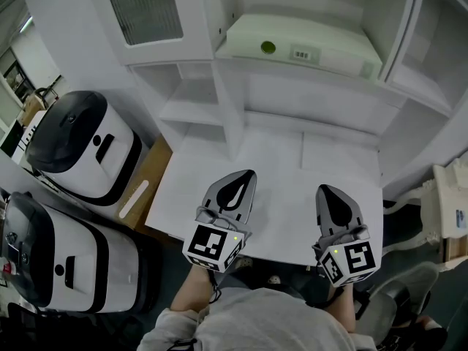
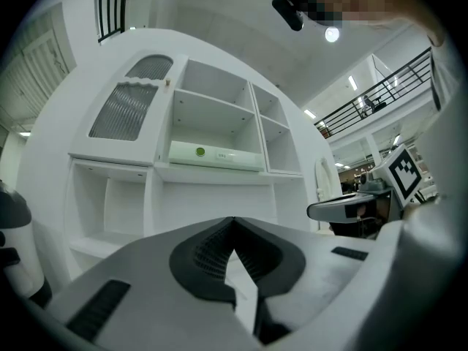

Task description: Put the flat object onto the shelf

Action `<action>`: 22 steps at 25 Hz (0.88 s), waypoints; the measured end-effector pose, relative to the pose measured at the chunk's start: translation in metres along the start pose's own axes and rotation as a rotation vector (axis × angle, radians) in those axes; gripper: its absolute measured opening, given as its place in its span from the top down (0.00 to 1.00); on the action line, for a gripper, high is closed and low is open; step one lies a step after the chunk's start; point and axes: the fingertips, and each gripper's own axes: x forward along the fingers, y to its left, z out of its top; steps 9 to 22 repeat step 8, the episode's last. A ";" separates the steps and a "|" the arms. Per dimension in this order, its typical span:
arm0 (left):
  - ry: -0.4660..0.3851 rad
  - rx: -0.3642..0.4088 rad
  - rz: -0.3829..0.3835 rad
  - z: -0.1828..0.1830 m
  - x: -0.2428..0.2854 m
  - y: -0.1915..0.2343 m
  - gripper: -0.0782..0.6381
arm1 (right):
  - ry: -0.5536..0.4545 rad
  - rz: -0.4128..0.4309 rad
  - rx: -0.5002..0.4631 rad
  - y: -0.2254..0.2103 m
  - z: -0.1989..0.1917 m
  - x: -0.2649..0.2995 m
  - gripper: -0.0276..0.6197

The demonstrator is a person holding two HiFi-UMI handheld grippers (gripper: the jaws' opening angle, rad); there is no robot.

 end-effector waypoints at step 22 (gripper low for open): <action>-0.006 -0.007 0.001 0.002 -0.001 0.006 0.87 | -0.001 -0.007 0.000 0.001 0.003 0.004 0.95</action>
